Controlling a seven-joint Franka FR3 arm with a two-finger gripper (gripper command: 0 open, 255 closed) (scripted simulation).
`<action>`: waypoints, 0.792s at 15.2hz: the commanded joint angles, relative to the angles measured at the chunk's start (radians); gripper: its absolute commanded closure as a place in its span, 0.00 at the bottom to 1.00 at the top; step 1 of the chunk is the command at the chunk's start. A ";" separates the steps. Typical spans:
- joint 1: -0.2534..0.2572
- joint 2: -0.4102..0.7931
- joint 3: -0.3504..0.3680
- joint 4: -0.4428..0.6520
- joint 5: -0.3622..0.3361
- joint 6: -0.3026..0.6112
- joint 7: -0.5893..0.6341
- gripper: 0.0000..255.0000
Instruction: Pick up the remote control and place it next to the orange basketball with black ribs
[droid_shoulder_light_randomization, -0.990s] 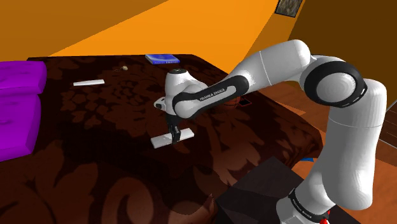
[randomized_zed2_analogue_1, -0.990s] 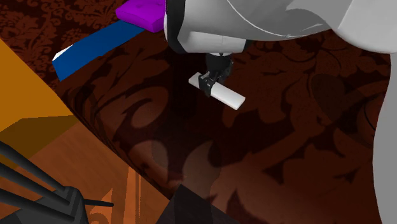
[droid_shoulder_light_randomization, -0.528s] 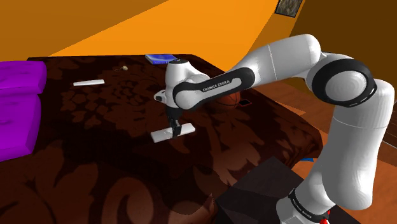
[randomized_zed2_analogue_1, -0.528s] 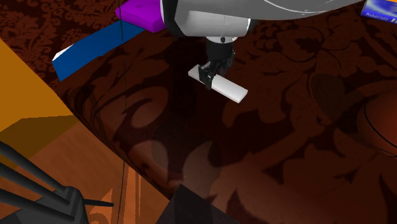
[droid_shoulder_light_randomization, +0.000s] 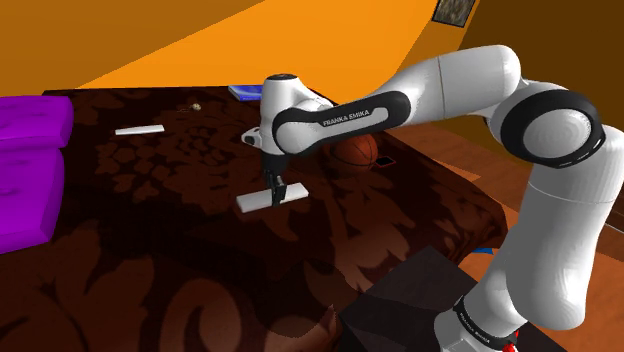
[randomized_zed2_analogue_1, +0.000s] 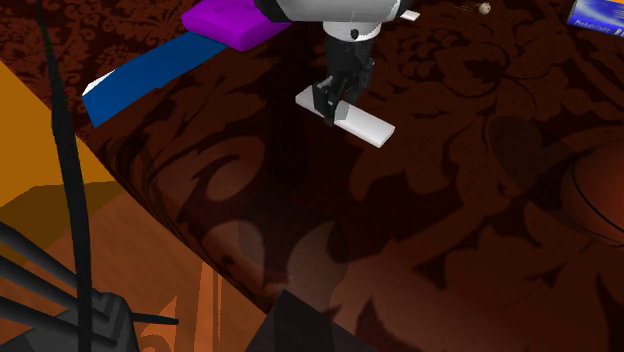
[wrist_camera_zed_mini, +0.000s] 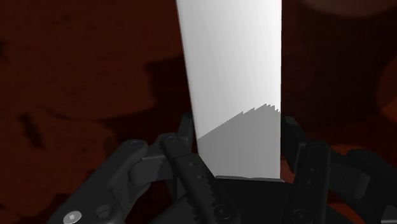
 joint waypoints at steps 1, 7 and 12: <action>0.000 -0.015 0.001 0.009 0.003 -0.024 -0.001 1.00; -0.001 -0.039 0.003 0.058 0.009 -0.096 -0.004 1.00; -0.001 -0.054 0.004 0.105 0.012 -0.158 -0.006 1.00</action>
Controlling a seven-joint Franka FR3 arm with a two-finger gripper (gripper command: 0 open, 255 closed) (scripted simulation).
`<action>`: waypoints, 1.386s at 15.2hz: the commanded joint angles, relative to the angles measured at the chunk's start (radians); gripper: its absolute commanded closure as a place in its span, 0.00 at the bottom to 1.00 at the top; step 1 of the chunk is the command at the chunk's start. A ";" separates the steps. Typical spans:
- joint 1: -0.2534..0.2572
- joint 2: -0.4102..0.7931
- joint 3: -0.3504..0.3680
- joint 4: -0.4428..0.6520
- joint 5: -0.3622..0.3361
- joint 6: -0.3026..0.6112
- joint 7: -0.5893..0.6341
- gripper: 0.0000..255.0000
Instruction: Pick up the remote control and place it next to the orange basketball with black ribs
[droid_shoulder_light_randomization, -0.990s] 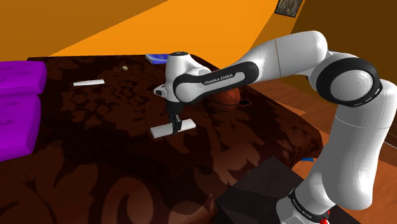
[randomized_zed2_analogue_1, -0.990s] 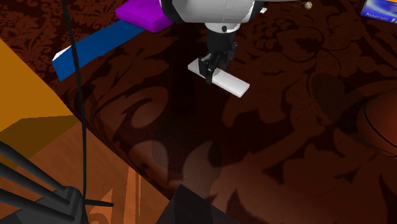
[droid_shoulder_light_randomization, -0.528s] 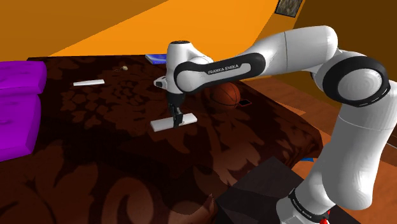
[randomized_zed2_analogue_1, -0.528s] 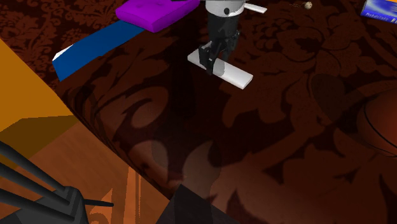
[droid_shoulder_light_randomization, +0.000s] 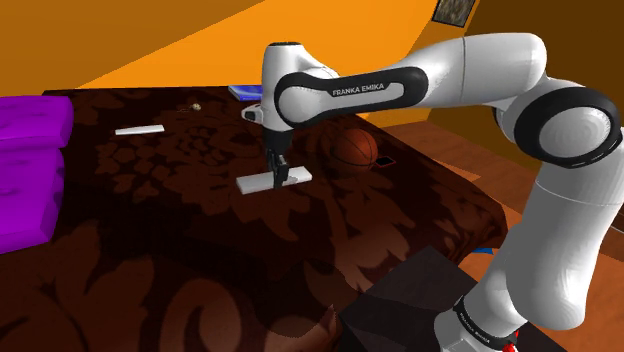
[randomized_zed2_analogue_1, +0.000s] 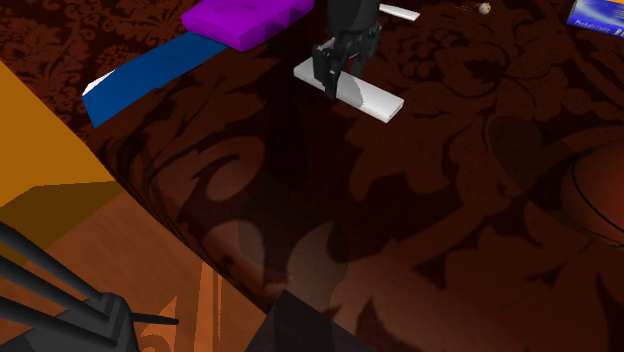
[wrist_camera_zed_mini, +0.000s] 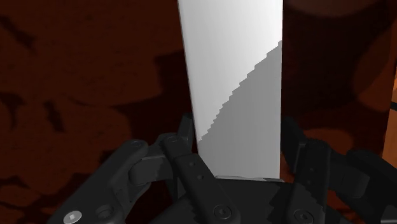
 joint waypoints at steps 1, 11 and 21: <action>0.000 -0.007 0.001 0.016 0.002 -0.022 -0.001 1.00; -0.038 0.001 -0.022 0.114 0.006 -0.113 -0.065 1.00; -0.163 0.124 -0.093 0.297 0.010 -0.173 -0.265 1.00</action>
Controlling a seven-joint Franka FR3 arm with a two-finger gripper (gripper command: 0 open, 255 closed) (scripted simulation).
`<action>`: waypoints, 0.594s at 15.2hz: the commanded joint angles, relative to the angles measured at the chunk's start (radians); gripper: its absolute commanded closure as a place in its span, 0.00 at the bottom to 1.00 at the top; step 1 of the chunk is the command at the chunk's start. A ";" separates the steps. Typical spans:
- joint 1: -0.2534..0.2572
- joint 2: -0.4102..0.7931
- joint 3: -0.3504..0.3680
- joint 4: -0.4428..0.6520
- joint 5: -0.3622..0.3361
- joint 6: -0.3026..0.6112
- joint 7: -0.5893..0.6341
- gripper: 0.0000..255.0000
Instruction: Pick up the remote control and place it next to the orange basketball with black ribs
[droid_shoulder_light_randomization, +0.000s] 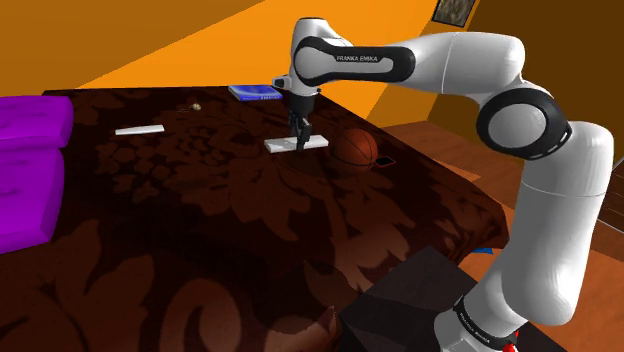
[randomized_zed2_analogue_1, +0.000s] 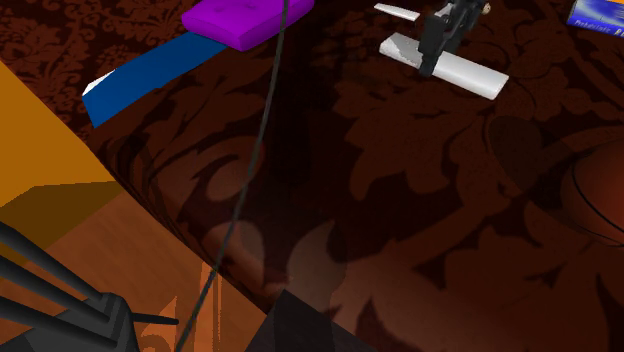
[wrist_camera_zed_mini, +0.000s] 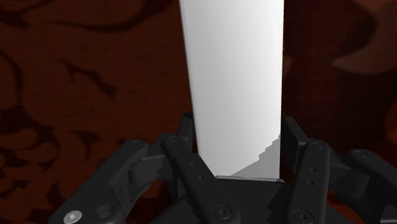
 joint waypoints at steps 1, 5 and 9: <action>-0.023 0.037 -0.012 0.057 0.000 -0.019 -0.037 1.00; -0.072 0.126 -0.034 0.195 0.003 -0.068 -0.111 1.00; -0.120 0.249 -0.052 0.394 0.005 -0.144 -0.179 1.00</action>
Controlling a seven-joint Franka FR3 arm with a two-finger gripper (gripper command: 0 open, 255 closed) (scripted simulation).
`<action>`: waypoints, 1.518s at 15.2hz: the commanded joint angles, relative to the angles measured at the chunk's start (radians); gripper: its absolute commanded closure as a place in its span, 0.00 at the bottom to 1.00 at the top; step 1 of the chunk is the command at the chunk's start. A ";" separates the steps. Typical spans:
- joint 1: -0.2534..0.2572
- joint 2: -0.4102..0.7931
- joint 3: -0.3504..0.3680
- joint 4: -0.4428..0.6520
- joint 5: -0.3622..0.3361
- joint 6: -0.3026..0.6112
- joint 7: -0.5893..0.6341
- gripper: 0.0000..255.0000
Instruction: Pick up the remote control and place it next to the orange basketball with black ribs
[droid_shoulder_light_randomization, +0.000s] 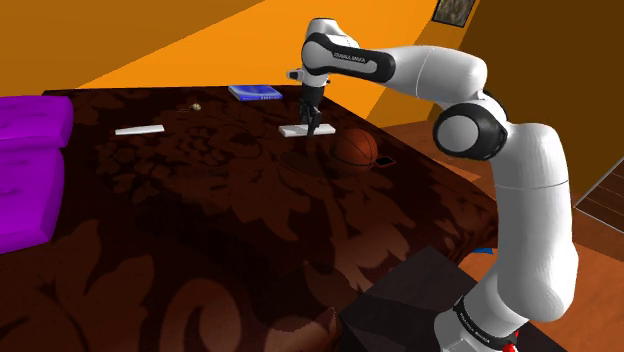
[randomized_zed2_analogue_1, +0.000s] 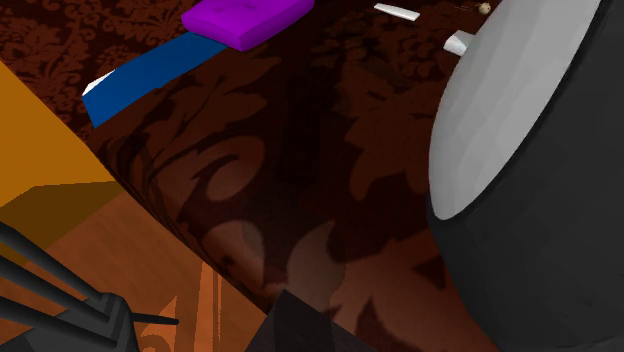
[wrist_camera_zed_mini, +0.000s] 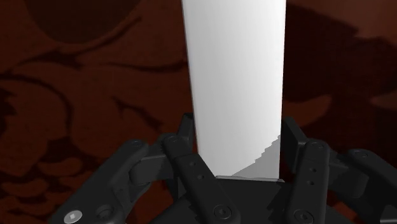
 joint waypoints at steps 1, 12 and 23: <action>-0.024 0.058 -0.007 0.100 0.001 -0.042 -0.033 1.00; -0.061 0.150 -0.016 0.147 0.003 0.003 -0.079 1.00; -0.064 0.131 -0.016 -0.033 0.003 0.164 -0.078 1.00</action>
